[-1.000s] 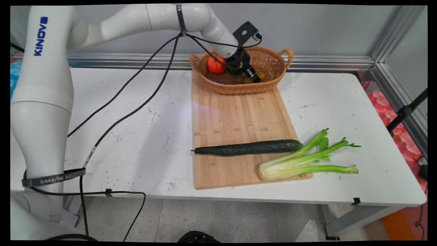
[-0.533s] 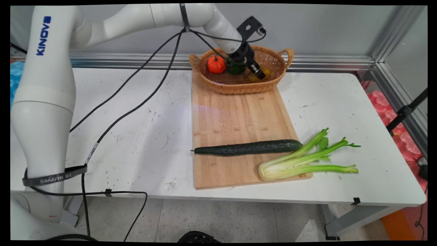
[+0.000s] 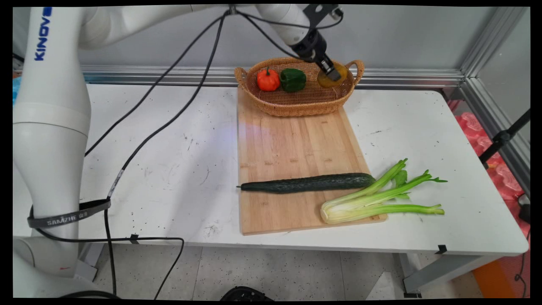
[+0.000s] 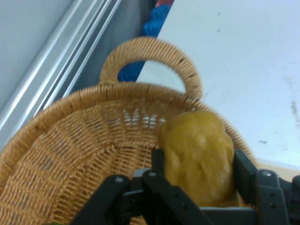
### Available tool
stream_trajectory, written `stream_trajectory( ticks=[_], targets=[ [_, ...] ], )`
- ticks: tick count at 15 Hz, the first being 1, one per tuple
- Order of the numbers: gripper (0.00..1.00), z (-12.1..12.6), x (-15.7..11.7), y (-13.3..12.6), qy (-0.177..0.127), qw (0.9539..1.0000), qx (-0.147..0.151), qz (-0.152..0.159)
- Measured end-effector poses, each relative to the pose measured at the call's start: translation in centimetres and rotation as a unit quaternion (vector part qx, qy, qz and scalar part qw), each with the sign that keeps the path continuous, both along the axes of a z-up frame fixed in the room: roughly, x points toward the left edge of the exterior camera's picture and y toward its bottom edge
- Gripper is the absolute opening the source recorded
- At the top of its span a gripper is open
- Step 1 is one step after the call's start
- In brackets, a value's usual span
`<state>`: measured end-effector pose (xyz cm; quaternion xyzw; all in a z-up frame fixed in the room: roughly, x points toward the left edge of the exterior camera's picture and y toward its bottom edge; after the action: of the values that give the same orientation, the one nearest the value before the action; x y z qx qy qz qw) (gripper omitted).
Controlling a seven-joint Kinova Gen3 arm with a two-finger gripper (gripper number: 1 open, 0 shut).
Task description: Place the picked object on the cutting board
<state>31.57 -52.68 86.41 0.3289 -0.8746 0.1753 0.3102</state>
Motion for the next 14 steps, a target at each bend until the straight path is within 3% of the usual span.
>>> stream_trajectory(
  ticks=[7, 14],
  targets=[
    [0.00, 5.3, -2.7, 6.0, -0.006, 0.9983, 0.027, -0.051],
    [0.00, 6.1, -4.7, 12.6, -0.016, 0.9946, 0.054, -0.088]
  ],
)
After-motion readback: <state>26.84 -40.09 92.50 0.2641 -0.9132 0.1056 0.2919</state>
